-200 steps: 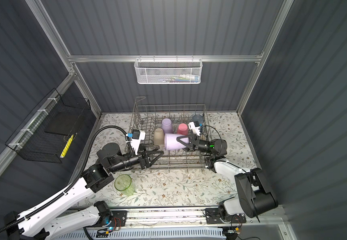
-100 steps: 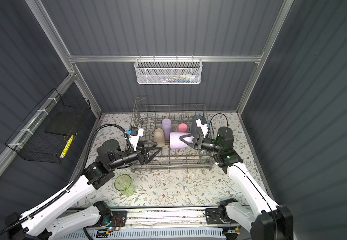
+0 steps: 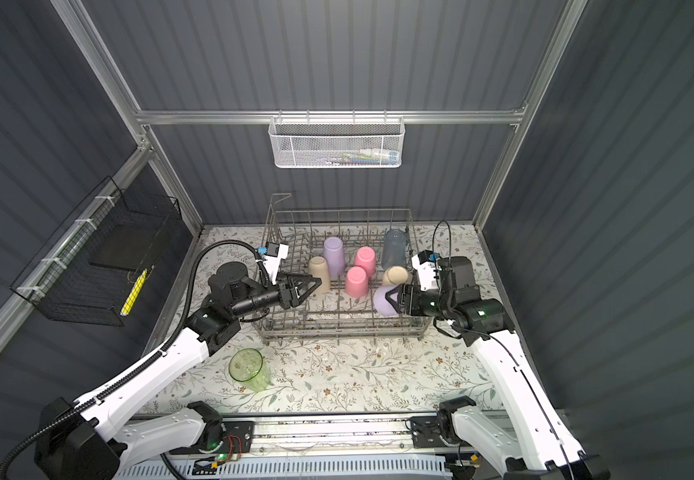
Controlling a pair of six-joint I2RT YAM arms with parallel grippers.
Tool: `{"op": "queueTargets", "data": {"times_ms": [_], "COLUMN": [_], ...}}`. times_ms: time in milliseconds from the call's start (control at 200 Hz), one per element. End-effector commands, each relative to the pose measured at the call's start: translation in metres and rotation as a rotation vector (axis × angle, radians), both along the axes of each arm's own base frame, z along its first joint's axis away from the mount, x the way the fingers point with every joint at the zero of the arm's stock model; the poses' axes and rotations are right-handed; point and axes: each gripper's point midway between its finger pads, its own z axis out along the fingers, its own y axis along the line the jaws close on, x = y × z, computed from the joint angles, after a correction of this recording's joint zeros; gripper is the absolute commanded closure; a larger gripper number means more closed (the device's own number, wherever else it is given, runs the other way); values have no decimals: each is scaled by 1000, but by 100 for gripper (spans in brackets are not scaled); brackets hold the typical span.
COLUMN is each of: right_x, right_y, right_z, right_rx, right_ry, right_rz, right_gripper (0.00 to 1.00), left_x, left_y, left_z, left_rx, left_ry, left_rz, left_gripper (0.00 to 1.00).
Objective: Load the cups into the dish rack
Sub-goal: 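Open the left gripper off the rim while the right gripper pulls the lavender cup away, then carry the lavender cup with the right gripper over the rack beside the beige cup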
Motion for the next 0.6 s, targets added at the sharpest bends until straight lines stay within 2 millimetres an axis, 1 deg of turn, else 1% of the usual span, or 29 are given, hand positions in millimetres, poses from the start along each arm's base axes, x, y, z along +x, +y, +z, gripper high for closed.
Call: {"op": "queueTargets", "data": {"times_ms": [0,170,475,485,495,595], "right_x": [-1,8,31,34,35,43], "right_y": [-22,-34,-40,-40,-39,-41], "right_z": [-8,-9,-19,-25,-27,-33], "right_rx": [-137,-210,-281,-288,-291,-314], "right_ry": [16,16,26,45,50,61], "right_rz": [-43,-90,-108,-105,-104,-109], "right_gripper": [67,67,67,67,67,67], "left_x": [-1,-3,-7,-6,-7,-7], "left_y": [-3,-2,-1,-1,-1,-2], "left_z": [22,18,10,10,10,7], "left_rx": [-53,-38,-26,-26,-26,-21], "left_ry": [-48,-49,-47,-46,-45,-44], "left_rz": [-27,-30,-41,-41,-42,-45], "left_gripper": [39,38,37,37,37,37]}}
